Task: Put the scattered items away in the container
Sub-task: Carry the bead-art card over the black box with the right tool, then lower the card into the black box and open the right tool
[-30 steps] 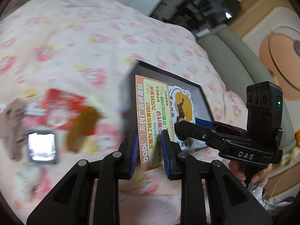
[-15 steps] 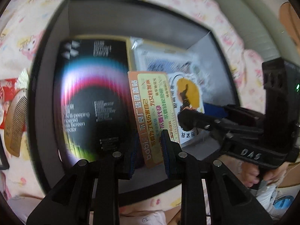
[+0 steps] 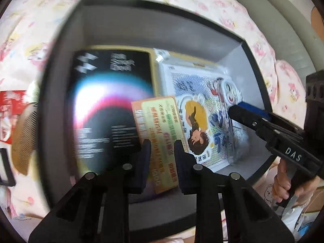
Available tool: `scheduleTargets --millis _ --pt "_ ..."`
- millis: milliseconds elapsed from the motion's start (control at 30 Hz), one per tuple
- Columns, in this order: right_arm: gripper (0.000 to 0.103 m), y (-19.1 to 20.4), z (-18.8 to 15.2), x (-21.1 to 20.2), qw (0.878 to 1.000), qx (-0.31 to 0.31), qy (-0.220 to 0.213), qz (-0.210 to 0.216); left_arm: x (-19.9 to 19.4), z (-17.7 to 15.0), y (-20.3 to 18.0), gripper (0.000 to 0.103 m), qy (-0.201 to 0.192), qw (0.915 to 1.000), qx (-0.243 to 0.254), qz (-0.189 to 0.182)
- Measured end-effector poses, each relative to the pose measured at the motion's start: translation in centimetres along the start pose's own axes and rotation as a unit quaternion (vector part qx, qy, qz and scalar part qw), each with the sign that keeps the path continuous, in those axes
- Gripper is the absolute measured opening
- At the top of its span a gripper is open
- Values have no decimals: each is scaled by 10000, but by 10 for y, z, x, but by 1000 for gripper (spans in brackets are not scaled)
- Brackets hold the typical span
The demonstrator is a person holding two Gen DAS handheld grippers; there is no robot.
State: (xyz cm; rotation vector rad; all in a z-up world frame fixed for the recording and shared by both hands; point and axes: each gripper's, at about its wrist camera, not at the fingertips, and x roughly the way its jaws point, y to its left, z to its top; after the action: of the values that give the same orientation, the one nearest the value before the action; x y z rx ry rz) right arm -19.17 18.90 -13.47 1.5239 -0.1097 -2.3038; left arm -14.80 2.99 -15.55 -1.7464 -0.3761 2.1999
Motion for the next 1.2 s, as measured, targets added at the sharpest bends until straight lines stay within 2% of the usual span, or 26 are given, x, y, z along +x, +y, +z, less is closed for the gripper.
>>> scheduleTargets --millis 100,200,267,333,400,500,600,667,833,967,1100,1200 --pt "37 4 5 6 9991 -211 -92 -355 4 1 -11 23 107 9993 90 -347" --pt "37 5 8 8 9972 -387 -219 -597 -7 4 -9 23 -255 9997 58 -24" --pt "37 5 10 10 9973 -383 -247 -568 -13 8 -1 23 -397 9991 -145 70" --pt "37 6 10 15 9976 -395 -204 -528 -14 13 7 23 -382 9985 -339 199" --pt "37 7 9 19 9974 -409 -135 -573 -6 15 11 23 -159 9985 -454 267" --pt "37 5 7 18 9971 -326 12 -681 -3 16 9 23 -104 9991 -373 193" --pt "37 -1 4 13 9990 -83 183 -400 -1 25 4 23 -24 9995 -322 17" --pt "37 -7 3 9 9997 72 195 -85 -3 27 1 23 -69 9996 -252 63" --pt "37 -4 14 1 9997 -94 -172 -126 -9 41 2 23 -377 9984 -353 246" --pt "37 5 15 12 9998 -173 21 89 2 38 0 23 -22 9985 -431 340" --pt "37 2 10 17 9998 -55 189 -30 1 12 0 23 189 9985 -493 172" --pt "37 -2 8 15 9997 102 224 -18 3 -4 -1 23 392 9977 -534 -175"
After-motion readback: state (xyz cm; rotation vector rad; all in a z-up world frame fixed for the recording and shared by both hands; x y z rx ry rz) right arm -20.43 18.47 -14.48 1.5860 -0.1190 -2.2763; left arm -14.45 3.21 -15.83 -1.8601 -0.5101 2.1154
